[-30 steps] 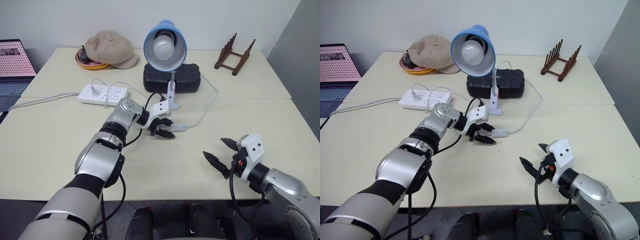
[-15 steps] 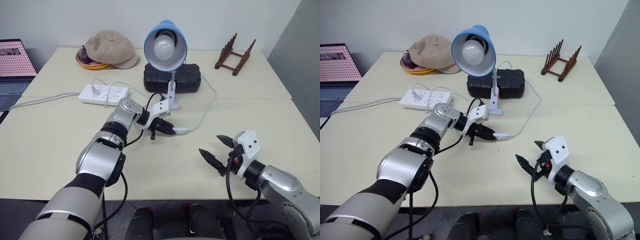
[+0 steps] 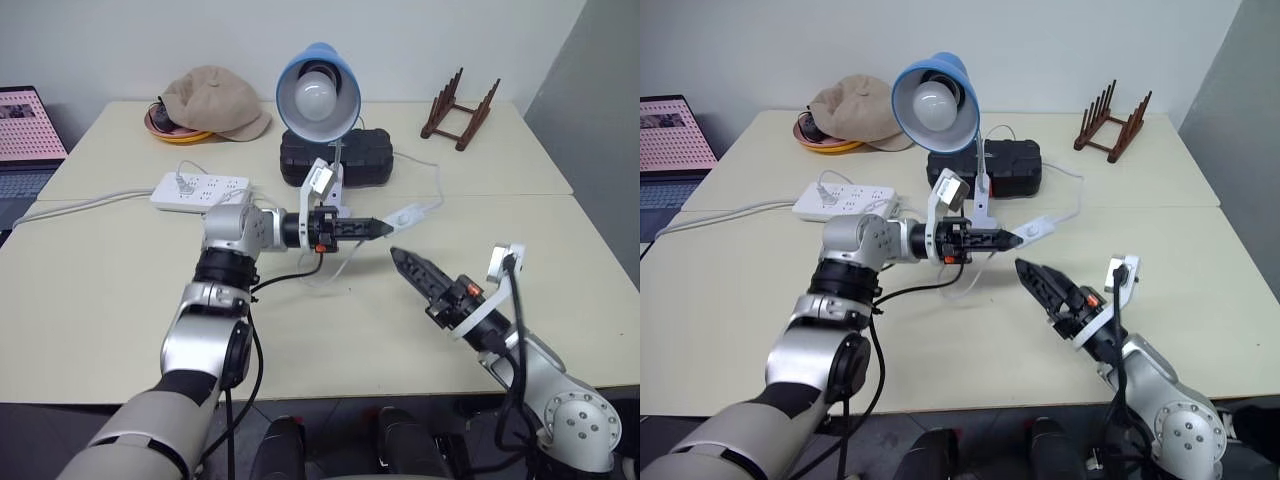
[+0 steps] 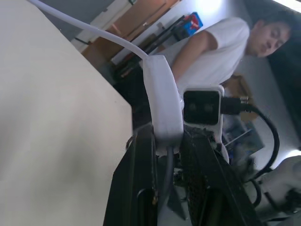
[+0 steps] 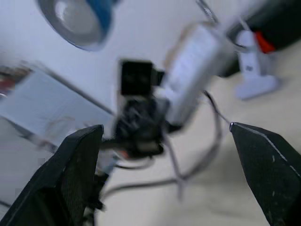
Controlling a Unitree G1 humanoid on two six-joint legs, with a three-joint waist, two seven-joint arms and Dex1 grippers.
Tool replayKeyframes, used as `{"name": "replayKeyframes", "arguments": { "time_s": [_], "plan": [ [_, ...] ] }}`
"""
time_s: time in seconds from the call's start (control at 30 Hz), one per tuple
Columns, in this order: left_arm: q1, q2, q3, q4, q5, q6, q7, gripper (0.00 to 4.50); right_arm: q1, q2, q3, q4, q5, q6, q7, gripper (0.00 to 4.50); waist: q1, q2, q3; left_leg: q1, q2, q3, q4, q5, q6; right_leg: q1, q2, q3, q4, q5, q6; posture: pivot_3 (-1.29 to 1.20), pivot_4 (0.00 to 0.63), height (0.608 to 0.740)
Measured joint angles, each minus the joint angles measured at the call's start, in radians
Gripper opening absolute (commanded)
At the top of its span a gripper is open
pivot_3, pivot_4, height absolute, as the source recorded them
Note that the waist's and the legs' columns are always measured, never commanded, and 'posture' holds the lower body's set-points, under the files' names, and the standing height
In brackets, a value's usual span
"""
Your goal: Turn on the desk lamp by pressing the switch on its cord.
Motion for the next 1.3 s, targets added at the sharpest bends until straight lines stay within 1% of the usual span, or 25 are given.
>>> {"name": "replayKeyframes", "arguments": {
  "time_s": [0.07, 0.17, 0.3, 0.5, 0.6, 0.73, 0.83, 0.87, 1.03, 1.07, 1.3],
  "plan": [
    [0.031, 0.000, 0.005, -0.086, -0.041, 0.056, 0.048, 0.39, -0.008, -0.035, 0.004, 0.011, 0.072, -0.021, -0.030, 4.50, -0.001, 0.000, 0.000, 0.003, 0.000, 0.001, 0.000, 0.000, 0.000, 0.002, 0.000, 0.001, 0.000, 0.000, 0.000, 0.00, 0.150, 0.740],
    [0.048, -0.005, 0.017, -0.146, -0.100, 0.114, 0.100, 0.39, -0.012, -0.077, 0.018, 0.027, 0.108, -0.034, -0.049, 4.50, -0.001, 0.000, 0.000, 0.003, 0.000, 0.002, 0.000, 0.001, 0.001, 0.002, 0.000, 0.002, 0.000, 0.000, 0.000, 0.00, 0.150, 0.740],
    [0.051, -0.004, 0.026, -0.176, -0.159, 0.152, 0.152, 0.39, -0.028, -0.108, 0.048, 0.044, 0.126, -0.049, -0.053, 4.50, -0.001, 0.000, 0.000, 0.003, 0.000, 0.002, 0.000, 0.001, 0.001, 0.002, 0.000, 0.002, 0.000, 0.000, 0.000, 0.00, 0.150, 0.740],
    [0.054, 0.010, 0.026, -0.176, -0.217, 0.161, 0.200, 0.39, -0.039, -0.136, 0.055, 0.063, 0.144, -0.086, -0.054, 4.50, 0.000, 0.000, 0.000, 0.002, 0.000, 0.003, 0.000, 0.000, 0.001, 0.002, 0.000, 0.003, -0.002, 0.000, 0.000, 0.00, 0.150, 0.740],
    [0.056, 0.018, 0.025, -0.176, -0.235, 0.161, 0.210, 0.39, -0.039, -0.148, 0.055, 0.064, 0.152, -0.106, -0.055, 3.97, 0.001, 0.000, 0.000, 0.002, 0.000, 0.003, 0.000, 0.000, 0.001, 0.001, 0.000, 0.003, -0.002, 0.000, 0.000, 0.00, 0.150, 0.740],
    [0.056, 0.019, 0.021, -0.176, -0.255, 0.157, 0.225, 0.39, -0.039, -0.156, 0.056, 0.064, 0.153, -0.119, -0.055, 3.06, 0.002, 0.000, 0.000, 0.002, 0.000, 0.003, 0.000, 0.001, 0.001, 0.001, 0.000, 0.003, -0.002, 0.000, 0.000, 0.00, 0.150, 0.740],
    [0.056, 0.021, 0.013, -0.176, -0.262, 0.152, 0.229, 0.39, -0.038, -0.166, 0.057, 0.064, 0.153, -0.125, -0.054, 2.23, 0.002, 0.000, 0.000, 0.002, 0.000, 0.003, 0.000, 0.000, 0.001, 0.001, 0.000, 0.003, -0.002, 0.000, -0.001, 0.00, 0.150, 0.740],
    [0.056, 0.021, 0.012, -0.175, -0.264, 0.152, 0.230, 0.39, -0.038, -0.169, 0.059, 0.064, 0.153, -0.126, -0.054, 2.10, 0.002, 0.000, 0.000, 0.002, 0.000, 0.003, 0.000, 0.000, 0.001, 0.001, 0.000, 0.003, -0.002, 0.000, -0.001, 0.00, 0.150, 0.740],
    [0.057, 0.025, 0.009, -0.175, -0.287, 0.151, 0.241, 0.39, -0.030, -0.185, 0.089, 0.063, 0.148, -0.127, -0.039, 0.90, 0.002, 0.000, 0.000, 0.002, 0.000, 0.003, -0.001, 0.000, 0.001, 0.001, 0.000, 0.003, -0.002, -0.001, -0.001, 0.00, 0.150, 0.740],
    [0.059, 0.026, 0.010, -0.175, -0.297, 0.150, 0.240, 0.39, -0.030, -0.186, 0.090, 0.062, 0.149, -0.129, -0.028, 0.78, 0.002, 0.000, 0.000, 0.002, 0.000, 0.003, -0.001, 0.000, 0.001, 0.001, 0.000, 0.003, -0.002, -0.001, -0.001, 0.00, 0.150, 0.740],
    [0.060, 0.032, 0.009, -0.174, -0.328, 0.148, 0.250, 0.39, -0.027, -0.189, 0.104, 0.058, 0.146, -0.154, -0.008, 0.70, 0.002, 0.000, 0.000, 0.002, 0.000, 0.003, -0.001, 0.000, 0.001, 0.001, 0.000, 0.003, -0.002, -0.001, -0.001, 0.00, 0.150, 0.740]
  ]
}}
